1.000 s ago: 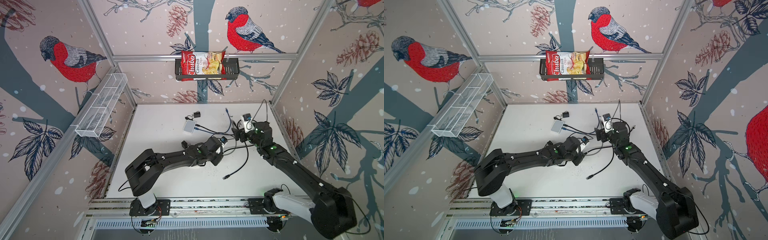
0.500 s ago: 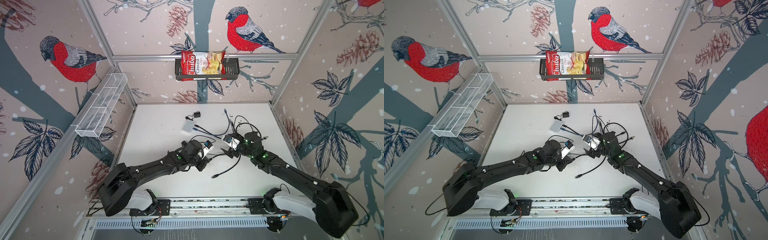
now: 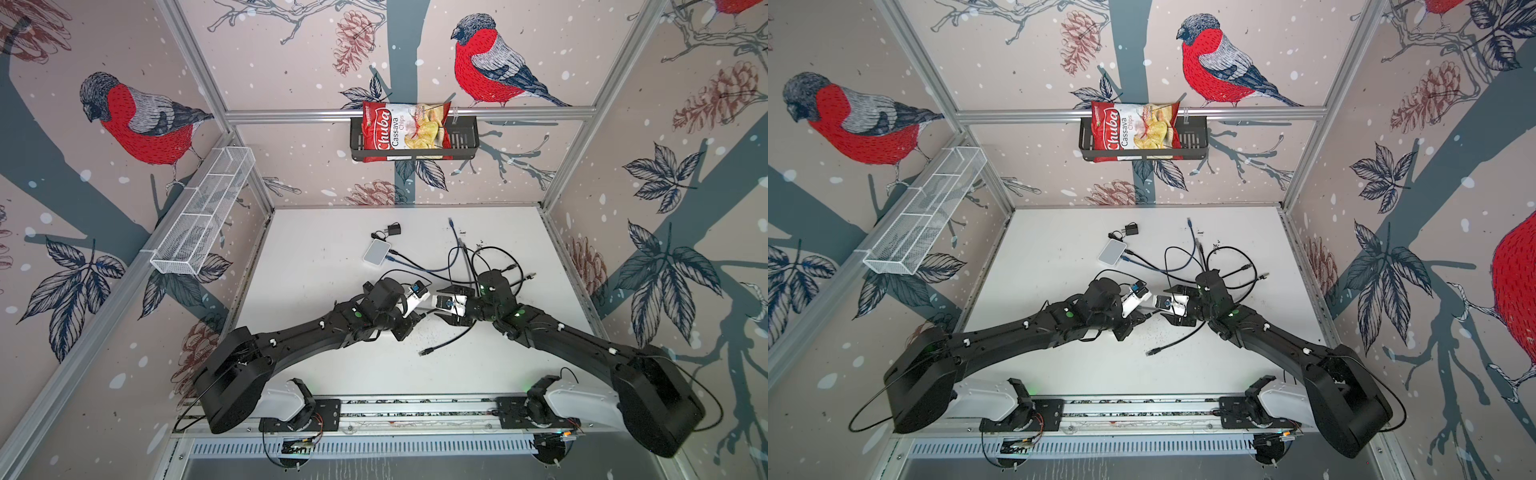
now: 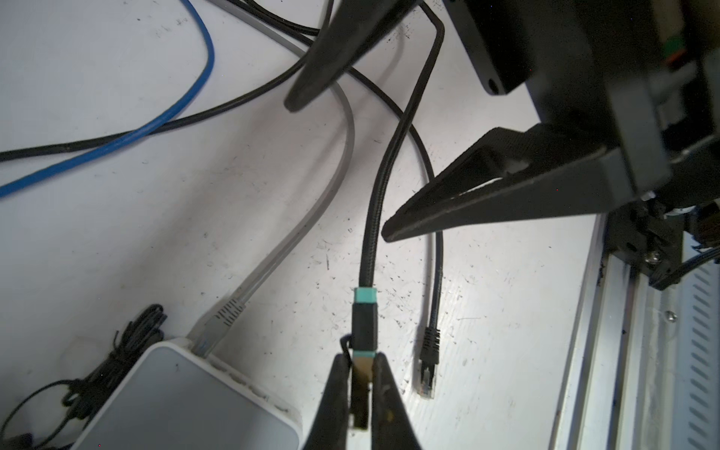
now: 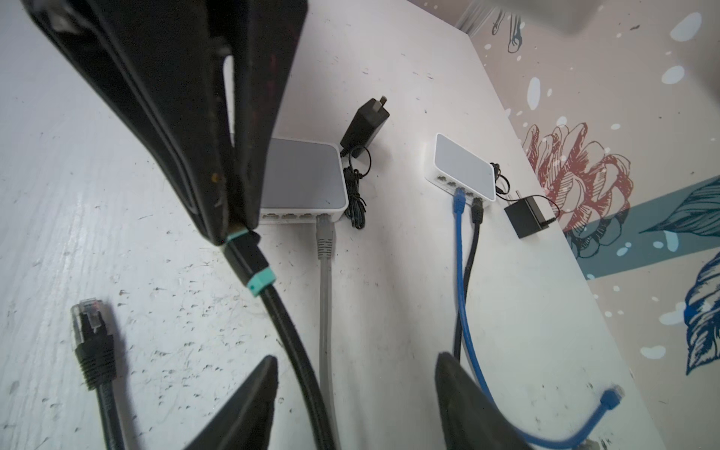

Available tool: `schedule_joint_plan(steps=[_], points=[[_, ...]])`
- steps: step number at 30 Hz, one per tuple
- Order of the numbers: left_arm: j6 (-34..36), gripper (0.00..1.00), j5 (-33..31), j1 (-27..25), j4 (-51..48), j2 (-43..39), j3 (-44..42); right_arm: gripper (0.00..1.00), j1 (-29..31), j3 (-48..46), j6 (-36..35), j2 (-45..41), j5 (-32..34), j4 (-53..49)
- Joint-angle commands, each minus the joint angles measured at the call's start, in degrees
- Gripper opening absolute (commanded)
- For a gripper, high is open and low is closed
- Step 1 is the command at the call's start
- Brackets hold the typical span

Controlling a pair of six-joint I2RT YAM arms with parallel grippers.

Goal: Insert the plug into the switch port

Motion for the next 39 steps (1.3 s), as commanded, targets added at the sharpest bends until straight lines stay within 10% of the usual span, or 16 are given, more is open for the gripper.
schedule_joint_plan(steps=[1, 15, 21, 29, 39], points=[[2.34, 0.0, -0.92, 0.01, 4.07, -0.06, -0.01, 0.47, 0.55, 0.76, -1.03, 1.0, -2.41, 2.98], [1.4, 0.04, -2.95, 0.07, 9.64, -3.5, -2.02, 0.02, 1.39, 1.52, -3.69, 3.14, 0.23, 4.39], [-3.9, 0.97, -10.2, 0.92, 10.19, -8.78, -5.09, 0.0, 1.35, 0.81, -4.71, 2.12, 2.2, 4.79], [-10.78, 0.98, -6.35, 9.41, 8.66, -16.96, -8.44, 0.01, 1.39, -1.48, -4.98, -0.24, 3.61, 8.0], [-24.08, 0.89, 13.27, 16.28, 15.9, -11.66, -8.97, 0.01, 2.43, -4.59, -6.12, -2.11, 8.96, 15.06]])
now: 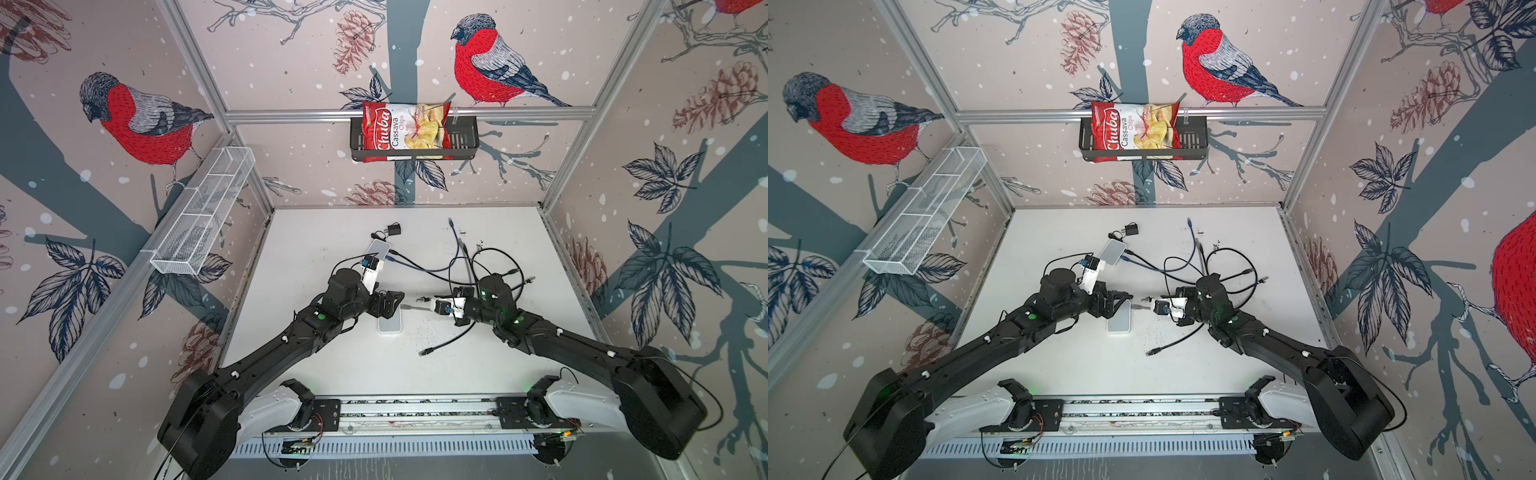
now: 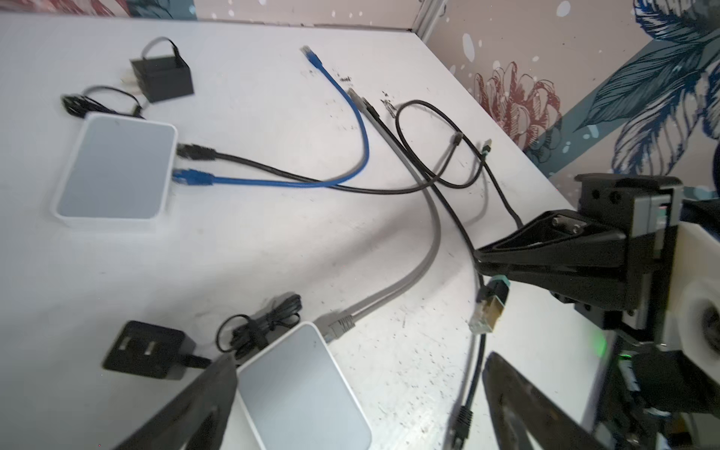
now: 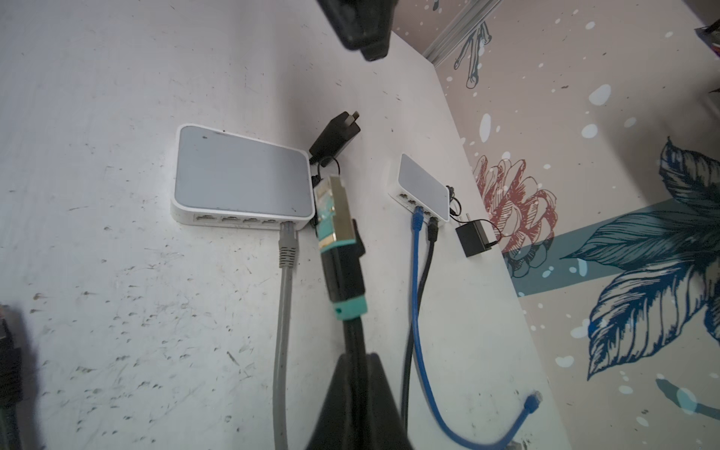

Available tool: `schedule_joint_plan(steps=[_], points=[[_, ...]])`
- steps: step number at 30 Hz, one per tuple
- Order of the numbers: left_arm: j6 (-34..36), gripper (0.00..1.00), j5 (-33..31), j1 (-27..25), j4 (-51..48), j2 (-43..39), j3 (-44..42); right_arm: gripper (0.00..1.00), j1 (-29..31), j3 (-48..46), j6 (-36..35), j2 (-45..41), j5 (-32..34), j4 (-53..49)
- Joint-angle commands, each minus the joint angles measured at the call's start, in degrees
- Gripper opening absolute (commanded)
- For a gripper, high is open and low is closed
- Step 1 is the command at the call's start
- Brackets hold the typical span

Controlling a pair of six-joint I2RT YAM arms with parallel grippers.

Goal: Insert the plug into the switch port

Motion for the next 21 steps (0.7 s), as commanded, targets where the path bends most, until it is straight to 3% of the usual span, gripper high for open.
schedule_joint_plan(steps=[1, 8, 16, 21], points=[[-5.93, 0.85, 10.44, 0.26, 8.09, 2.19, -0.47, 0.01, 0.71, -0.56, -1.01, -0.4, 3.62, 5.44], [-14.53, 0.63, 14.63, 0.2, 13.66, 5.12, 0.43, 0.01, 1.48, -0.75, -1.81, -0.92, 4.76, 6.83], [-21.05, 0.49, 20.05, -0.29, 22.46, 9.58, 0.26, 0.01, 1.73, -0.75, -1.93, -1.23, 4.94, 6.92], [-22.52, 0.46, 20.55, -1.43, 25.73, 11.81, -0.08, 0.01, 1.84, -0.75, -1.9, -1.36, 4.95, 7.01]])
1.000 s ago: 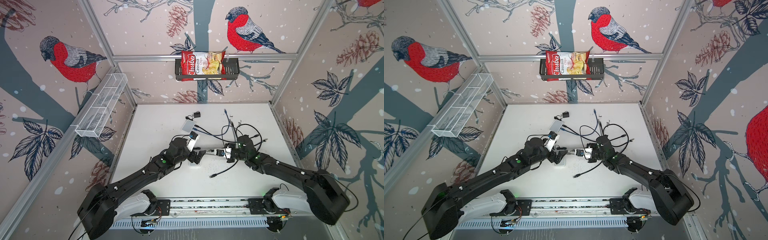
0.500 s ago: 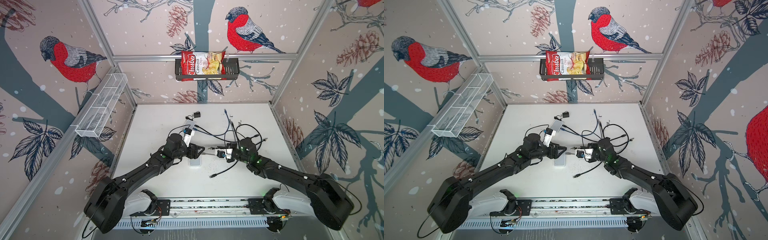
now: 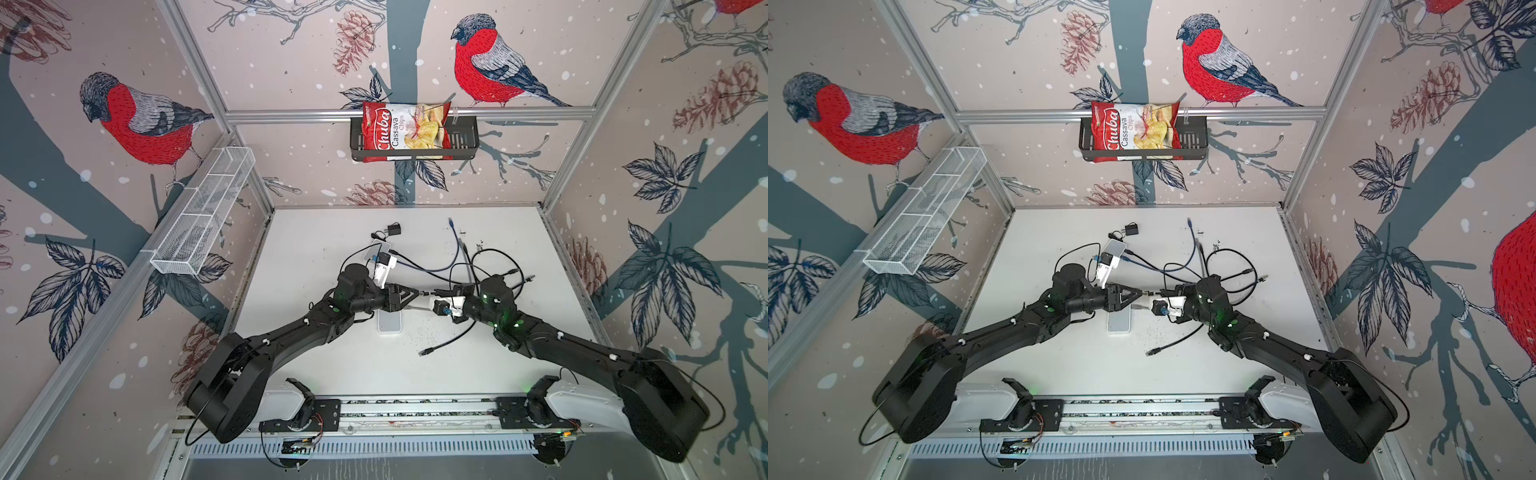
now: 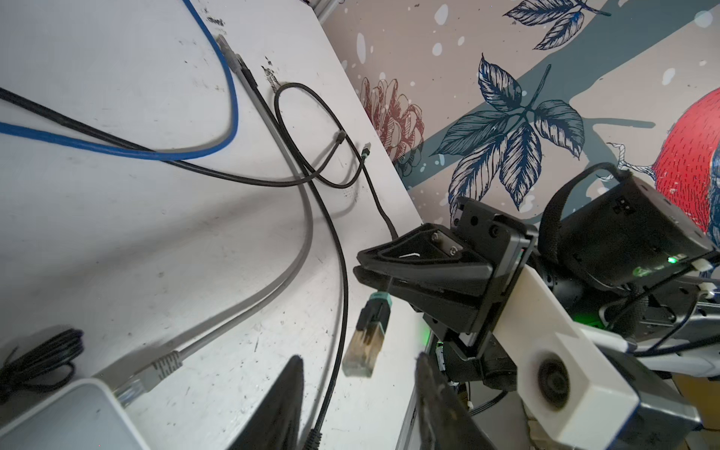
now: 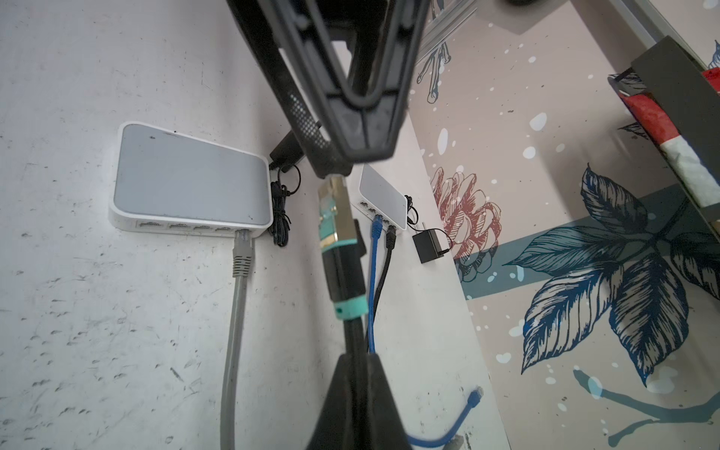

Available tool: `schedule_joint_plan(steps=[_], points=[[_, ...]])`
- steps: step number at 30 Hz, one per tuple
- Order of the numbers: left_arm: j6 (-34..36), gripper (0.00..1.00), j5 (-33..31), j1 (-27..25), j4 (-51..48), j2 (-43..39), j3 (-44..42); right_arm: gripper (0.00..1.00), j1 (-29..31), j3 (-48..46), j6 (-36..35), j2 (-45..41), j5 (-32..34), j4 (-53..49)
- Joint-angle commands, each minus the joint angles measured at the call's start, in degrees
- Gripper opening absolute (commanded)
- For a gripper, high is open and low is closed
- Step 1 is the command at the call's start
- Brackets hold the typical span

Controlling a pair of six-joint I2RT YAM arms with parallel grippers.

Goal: Insert the plug into the switch port

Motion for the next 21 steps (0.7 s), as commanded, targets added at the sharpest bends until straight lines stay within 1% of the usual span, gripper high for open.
schedule_joint_plan(steps=[1, 8, 15, 21], points=[[-2.09, 0.45, 1.82, -0.44, 6.63, 0.83, -0.18, 0.01, 0.13, -0.03, 0.01, -0.29, 0.59, 2.16], [-2.45, 0.32, 2.44, -1.48, 7.56, 3.33, 1.13, 0.01, 0.13, -0.09, 0.13, -0.65, 0.76, 2.2], [-2.46, 0.23, 2.75, -1.8, 8.34, 4.37, 1.49, 0.01, 0.18, -0.44, 0.27, -1.46, 0.59, 2.25], [-1.28, 0.07, 2.99, -1.8, 7.39, 4.37, 1.84, 0.01, 0.13, -0.36, 0.25, -1.5, 0.68, 2.07]])
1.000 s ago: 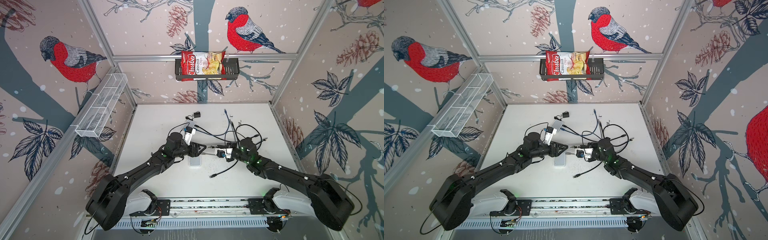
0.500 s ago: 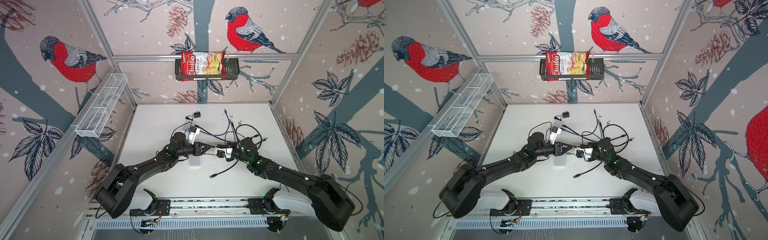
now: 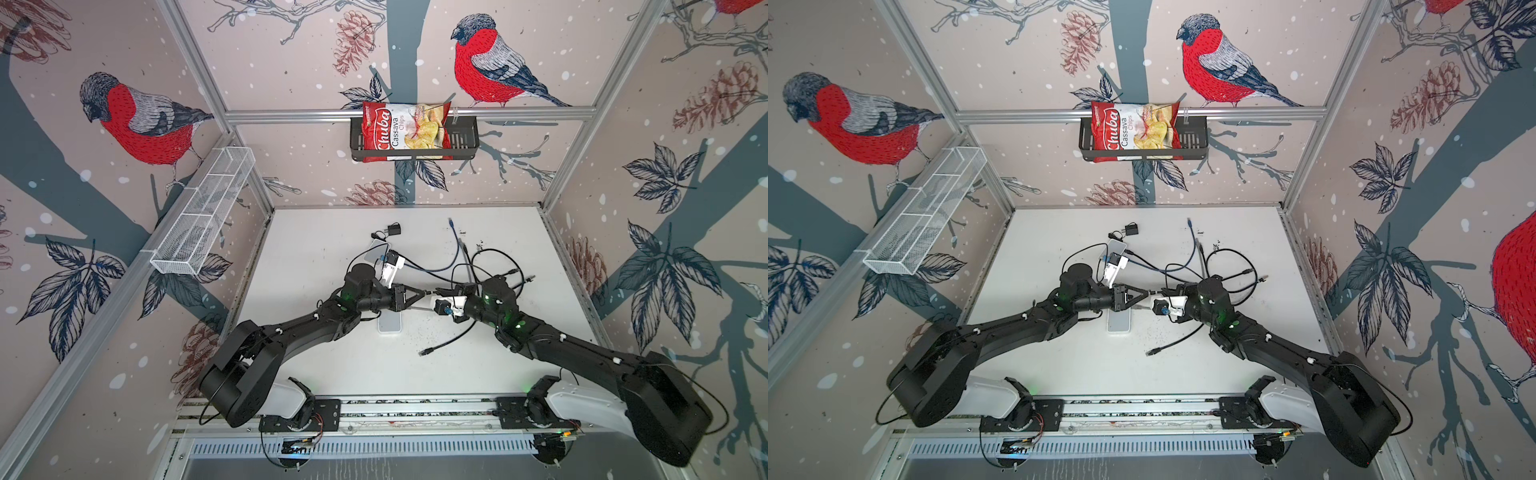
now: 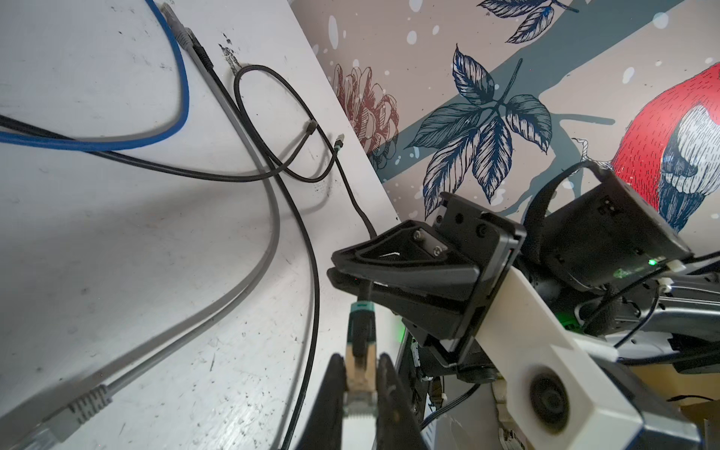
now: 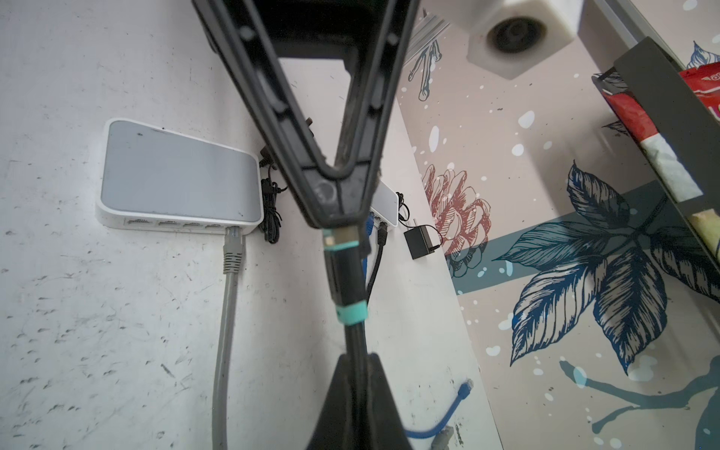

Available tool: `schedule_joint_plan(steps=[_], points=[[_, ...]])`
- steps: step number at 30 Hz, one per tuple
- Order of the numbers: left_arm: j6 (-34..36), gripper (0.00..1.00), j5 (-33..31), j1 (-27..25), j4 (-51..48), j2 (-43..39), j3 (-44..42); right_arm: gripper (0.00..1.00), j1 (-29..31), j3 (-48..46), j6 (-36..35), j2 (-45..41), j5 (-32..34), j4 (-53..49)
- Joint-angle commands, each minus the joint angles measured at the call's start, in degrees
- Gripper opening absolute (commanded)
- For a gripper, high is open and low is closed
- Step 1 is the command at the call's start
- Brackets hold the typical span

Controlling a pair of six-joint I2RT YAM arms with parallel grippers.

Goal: Insert the plug into the switch port

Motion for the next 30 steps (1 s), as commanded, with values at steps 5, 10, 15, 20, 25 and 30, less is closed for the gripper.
schedule_joint_plan(steps=[5, 10, 15, 20, 25, 30], points=[[2.76, 0.0, 0.9, -0.14, 0.83, 0.28, 0.55, 0.06, 0.18, 0.3, 0.48, 0.2, -0.02, 2.3], [8.86, 0.0, -0.26, -0.46, -2.8, -0.44, 0.58, 0.25, 0.04, 2.57, 1.75, 0.96, 0.18, -2.07], [24.95, 0.0, -8.83, -3.13, -14.43, -2.41, 2.62, 0.33, -1.98, 9.14, 2.91, 1.97, -7.31, -16.3], [37.48, 0.0, -11.89, -4.79, -15.92, -3.21, 1.78, 0.37, -5.01, 12.69, 2.4, 2.07, -16.22, -24.7], [45.35, 0.0, -17.02, -6.2, -11.32, -4.45, -1.7, 0.4, -7.49, 14.31, 1.97, 1.81, -22.82, -29.28], [50.77, 0.0, -17.21, -7.2, -3.24, -5.89, -6.13, 0.4, -7.78, 15.55, 2.97, 3.85, -26.28, -31.19]])
